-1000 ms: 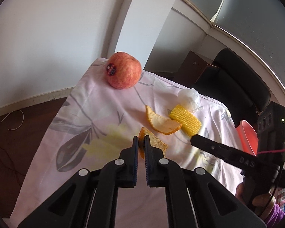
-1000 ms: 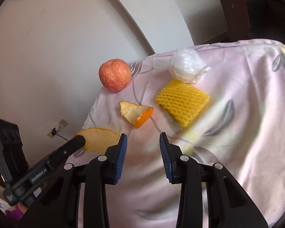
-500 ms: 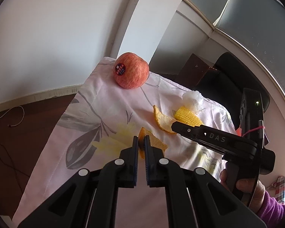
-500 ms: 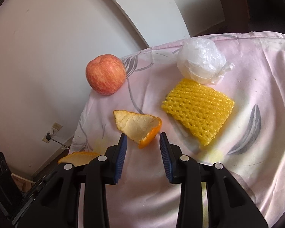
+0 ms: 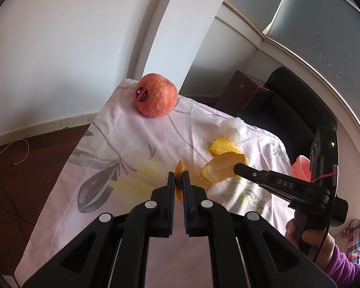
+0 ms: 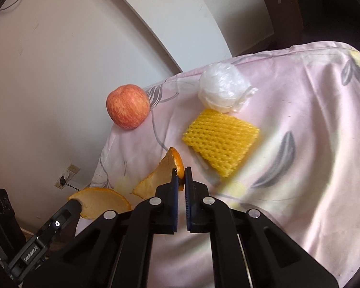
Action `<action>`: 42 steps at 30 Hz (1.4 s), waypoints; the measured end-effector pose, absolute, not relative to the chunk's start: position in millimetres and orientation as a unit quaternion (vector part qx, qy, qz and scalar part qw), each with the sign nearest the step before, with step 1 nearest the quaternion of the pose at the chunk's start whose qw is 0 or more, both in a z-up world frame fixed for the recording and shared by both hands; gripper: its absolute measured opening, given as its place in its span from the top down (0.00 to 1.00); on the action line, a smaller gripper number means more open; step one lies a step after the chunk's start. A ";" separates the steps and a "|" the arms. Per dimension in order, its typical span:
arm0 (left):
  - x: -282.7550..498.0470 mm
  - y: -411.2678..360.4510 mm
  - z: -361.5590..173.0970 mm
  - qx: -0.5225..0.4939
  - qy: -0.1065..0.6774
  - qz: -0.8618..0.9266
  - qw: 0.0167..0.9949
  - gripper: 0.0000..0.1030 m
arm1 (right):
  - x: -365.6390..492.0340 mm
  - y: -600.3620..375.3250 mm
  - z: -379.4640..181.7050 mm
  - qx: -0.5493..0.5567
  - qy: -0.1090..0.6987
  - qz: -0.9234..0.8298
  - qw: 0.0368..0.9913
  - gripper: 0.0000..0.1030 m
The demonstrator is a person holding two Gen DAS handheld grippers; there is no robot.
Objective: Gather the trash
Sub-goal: 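Grasp the bread slice with the left gripper while the right gripper grasps the orange peel, then carry the bread slice and orange peel with both grippers over the pink bucket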
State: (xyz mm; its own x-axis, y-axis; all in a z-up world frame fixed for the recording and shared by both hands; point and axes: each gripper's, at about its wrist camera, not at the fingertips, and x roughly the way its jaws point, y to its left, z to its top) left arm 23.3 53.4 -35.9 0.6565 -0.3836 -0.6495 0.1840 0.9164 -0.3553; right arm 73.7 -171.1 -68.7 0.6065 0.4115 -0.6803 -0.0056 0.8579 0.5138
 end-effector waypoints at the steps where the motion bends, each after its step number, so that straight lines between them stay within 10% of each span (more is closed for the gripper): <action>1: 22.4 51.3 -34.7 -0.129 0.382 -0.159 0.901 0.95 | 69.7 -175.8 -66.9 0.239 0.424 0.118 0.865 0.95; 42: 9.4 -168.4 19.0 -0.042 0.357 -0.343 0.868 0.95 | -77.7 -404.7 -14.9 0.299 0.267 -0.091 0.912 0.95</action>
